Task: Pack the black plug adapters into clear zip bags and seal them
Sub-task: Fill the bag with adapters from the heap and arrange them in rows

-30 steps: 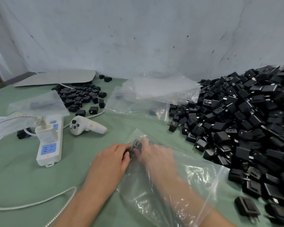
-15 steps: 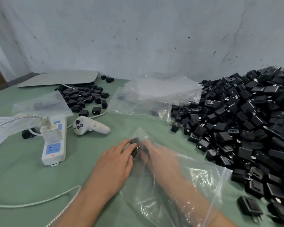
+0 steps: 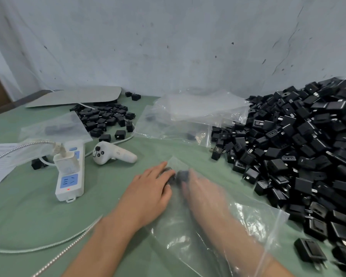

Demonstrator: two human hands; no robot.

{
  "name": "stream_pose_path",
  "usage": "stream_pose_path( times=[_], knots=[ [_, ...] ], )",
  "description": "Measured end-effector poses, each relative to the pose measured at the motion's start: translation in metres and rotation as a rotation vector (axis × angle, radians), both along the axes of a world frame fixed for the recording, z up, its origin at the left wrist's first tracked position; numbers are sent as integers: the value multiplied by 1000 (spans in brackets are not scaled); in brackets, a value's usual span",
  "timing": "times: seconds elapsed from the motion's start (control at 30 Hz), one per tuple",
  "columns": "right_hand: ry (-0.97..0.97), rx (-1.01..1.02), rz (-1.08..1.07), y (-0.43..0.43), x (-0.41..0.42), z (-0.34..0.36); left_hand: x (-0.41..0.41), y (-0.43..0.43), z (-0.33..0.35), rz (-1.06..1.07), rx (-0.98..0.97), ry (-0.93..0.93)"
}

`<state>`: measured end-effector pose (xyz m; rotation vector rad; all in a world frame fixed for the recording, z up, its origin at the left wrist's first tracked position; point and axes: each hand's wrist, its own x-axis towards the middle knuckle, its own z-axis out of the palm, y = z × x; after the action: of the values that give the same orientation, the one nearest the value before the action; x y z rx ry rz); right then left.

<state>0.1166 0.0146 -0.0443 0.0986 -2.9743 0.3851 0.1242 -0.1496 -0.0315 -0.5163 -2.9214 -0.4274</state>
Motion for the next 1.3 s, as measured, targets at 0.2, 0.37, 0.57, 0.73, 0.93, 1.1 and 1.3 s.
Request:
stream_pose_path(
  times=[0.2, 0.37, 0.57, 0.73, 0.93, 1.1, 1.3],
  knots=[
    [72, 11, -57, -4, -3, -5, -2, 0, -3, -13, 57, 2],
    [53, 11, -129, -8, -7, -6, -3, -1, -4, -4, 56, -3],
    [110, 59, -111, -7, -6, -10, -4, 1, -4, 1, 43, -8],
    [57, 79, -59, -10, -12, -12, -2, 1, -5, 16, 65, 15],
    [18, -53, -51, -8, 0, -8, -1, -1, -5, -2, 62, 19],
    [50, 8, 141, 5, 41, 11, 3, -3, -4, 59, 77, 55],
    [20, 6, 395, 9, 35, 14, 2, -1, 0, 69, 119, 6]
  ],
)
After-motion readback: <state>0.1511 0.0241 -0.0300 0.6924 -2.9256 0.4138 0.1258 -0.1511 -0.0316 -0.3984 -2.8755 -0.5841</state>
